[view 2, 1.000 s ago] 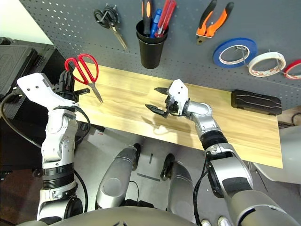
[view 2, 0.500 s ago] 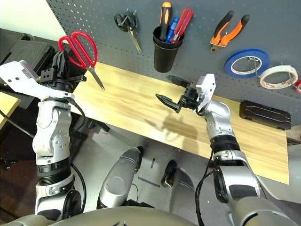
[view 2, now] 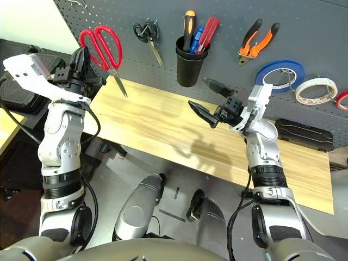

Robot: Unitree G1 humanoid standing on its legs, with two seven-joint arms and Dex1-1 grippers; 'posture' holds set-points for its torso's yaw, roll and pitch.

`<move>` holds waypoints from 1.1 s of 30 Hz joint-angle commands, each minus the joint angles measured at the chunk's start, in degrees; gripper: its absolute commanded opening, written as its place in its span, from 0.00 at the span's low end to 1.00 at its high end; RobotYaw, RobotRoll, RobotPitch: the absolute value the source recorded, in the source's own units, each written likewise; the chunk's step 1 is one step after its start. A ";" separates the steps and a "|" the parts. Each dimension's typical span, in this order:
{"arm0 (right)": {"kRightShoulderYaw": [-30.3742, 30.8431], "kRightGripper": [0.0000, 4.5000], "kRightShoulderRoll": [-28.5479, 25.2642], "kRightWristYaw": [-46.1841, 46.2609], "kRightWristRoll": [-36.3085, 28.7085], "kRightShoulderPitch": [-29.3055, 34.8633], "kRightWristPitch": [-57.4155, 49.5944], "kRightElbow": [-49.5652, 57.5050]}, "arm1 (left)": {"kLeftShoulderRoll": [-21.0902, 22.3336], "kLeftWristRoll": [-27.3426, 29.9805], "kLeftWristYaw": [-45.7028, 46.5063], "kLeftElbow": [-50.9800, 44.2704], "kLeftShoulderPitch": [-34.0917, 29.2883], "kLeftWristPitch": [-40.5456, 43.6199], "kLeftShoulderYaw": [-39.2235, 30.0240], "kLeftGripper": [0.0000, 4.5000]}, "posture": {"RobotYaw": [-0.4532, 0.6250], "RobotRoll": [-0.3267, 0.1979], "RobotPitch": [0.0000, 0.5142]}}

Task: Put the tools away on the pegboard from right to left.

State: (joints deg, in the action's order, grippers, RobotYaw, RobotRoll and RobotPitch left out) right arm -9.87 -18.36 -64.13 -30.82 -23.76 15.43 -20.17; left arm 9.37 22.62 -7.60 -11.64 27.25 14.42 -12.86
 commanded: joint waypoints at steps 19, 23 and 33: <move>-1.10 1.00 -0.35 3.91 -0.41 3.09 0.10 4.38 | 1.97 -2.18 -4.74 16.74 10.07 -1.56 1.53 0.01 | 0.68 0.62 0.31; -0.86 1.00 -0.17 4.49 -0.33 3.40 -0.06 5.03 | 2.43 -3.21 -4.48 20.38 11.75 -2.87 1.15 0.01 | 0.67 0.62 0.32; -0.31 1.00 -0.01 5.51 -0.03 4.39 -0.36 6.36 | 3.55 -4.91 -4.16 29.75 15.89 -6.98 -0.04 0.01 | 0.66 0.62 0.33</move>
State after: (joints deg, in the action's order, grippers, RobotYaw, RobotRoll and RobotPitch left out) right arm -10.06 -18.27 -58.72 -30.81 -20.50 15.41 -15.42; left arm 12.58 18.35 -11.74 16.64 42.37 8.71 -12.56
